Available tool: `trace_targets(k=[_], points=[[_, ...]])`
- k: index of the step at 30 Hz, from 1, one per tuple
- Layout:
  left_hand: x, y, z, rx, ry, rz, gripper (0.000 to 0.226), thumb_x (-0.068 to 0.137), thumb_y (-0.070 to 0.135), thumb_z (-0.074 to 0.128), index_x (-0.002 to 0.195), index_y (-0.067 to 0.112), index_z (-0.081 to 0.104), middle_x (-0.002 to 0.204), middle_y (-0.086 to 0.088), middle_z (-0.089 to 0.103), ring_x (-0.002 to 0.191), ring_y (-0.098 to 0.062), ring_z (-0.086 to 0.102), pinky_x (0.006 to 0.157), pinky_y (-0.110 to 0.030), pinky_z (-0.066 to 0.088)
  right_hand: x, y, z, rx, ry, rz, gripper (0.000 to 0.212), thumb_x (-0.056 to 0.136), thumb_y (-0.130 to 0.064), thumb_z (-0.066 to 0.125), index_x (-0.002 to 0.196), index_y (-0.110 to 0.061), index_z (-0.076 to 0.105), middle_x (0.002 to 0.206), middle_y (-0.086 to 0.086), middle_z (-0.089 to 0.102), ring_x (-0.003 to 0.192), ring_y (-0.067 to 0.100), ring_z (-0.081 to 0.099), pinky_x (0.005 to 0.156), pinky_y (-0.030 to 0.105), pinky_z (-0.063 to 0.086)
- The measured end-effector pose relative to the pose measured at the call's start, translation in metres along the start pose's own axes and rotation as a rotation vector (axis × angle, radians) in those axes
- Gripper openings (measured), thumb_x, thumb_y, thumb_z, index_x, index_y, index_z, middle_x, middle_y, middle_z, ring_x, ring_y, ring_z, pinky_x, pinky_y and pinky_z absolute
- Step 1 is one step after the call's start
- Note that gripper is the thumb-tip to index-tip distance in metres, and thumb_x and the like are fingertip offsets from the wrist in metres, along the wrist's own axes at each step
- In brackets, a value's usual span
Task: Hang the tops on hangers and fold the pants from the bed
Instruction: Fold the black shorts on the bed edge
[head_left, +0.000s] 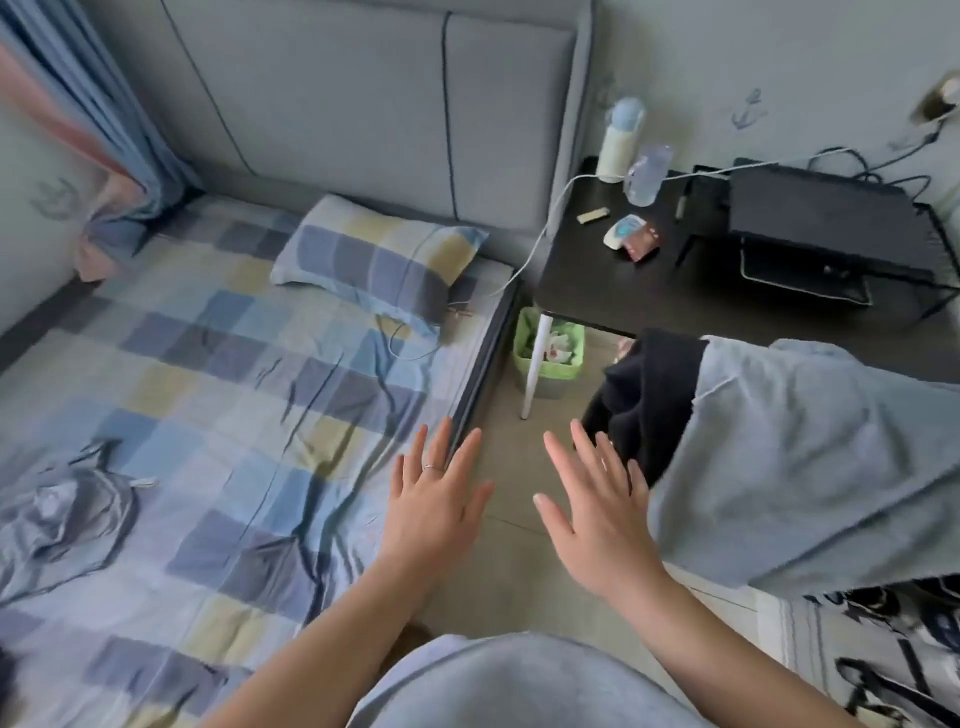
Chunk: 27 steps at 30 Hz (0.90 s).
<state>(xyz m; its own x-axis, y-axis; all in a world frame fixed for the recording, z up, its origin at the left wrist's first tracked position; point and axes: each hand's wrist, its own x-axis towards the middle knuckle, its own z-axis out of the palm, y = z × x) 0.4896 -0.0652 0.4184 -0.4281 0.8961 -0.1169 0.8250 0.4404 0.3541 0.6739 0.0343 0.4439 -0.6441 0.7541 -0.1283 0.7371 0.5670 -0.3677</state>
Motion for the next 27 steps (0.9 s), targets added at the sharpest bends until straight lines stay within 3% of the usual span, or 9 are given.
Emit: trace_targets(k=[8,14,20,27], points=[[-0.040,-0.162,-0.053,0.007,0.107,-0.299,0.061,0.101,0.062,0.025,0.158,0.046,0.009,0.169,0.008,-0.006,0.155,-0.022,-0.012,0.123,-0.046,0.001,0.073,-0.151,0.063,-0.067,-0.126,-0.291,0.065,0.098,-0.060,0.021,0.158,-0.043,0.000,0.167,-0.012,-0.013,0.154,0.017,-0.012,0.121,0.051,-0.005],[-0.084,-0.232,-0.072,-0.032,0.175,-0.566,0.066,0.096,0.070,0.013,0.157,0.047,0.007,0.169,0.007,-0.007,0.155,-0.021,-0.013,0.124,-0.045,-0.001,0.107,-0.239,0.094,-0.130,-0.257,-0.489,0.066,0.102,-0.057,0.028,0.157,-0.045,-0.007,0.163,-0.014,-0.026,0.152,0.014,-0.021,0.122,0.050,-0.009],[-0.122,-0.273,-0.074,-0.111,0.270,-0.844,0.078,0.086,0.076,-0.001,0.158,0.046,0.008,0.169,0.008,-0.007,0.154,-0.019,-0.014,0.123,-0.044,0.001,0.138,-0.305,0.121,-0.163,-0.372,-0.716,0.065,0.102,-0.057,0.028,0.156,-0.047,-0.009,0.166,-0.012,-0.022,0.152,0.015,-0.021,0.122,0.050,-0.009],[-0.131,-0.299,-0.078,-0.159,0.333,-1.139,0.062,0.101,0.060,0.030,0.158,0.043,0.014,0.169,0.006,-0.001,0.154,-0.019,-0.010,0.123,-0.046,0.005,0.185,-0.373,0.145,-0.179,-0.474,-0.924,0.065,0.102,-0.054,0.033,0.157,-0.045,-0.001,0.167,-0.011,-0.016,0.153,0.016,-0.017,0.121,0.049,-0.010]])
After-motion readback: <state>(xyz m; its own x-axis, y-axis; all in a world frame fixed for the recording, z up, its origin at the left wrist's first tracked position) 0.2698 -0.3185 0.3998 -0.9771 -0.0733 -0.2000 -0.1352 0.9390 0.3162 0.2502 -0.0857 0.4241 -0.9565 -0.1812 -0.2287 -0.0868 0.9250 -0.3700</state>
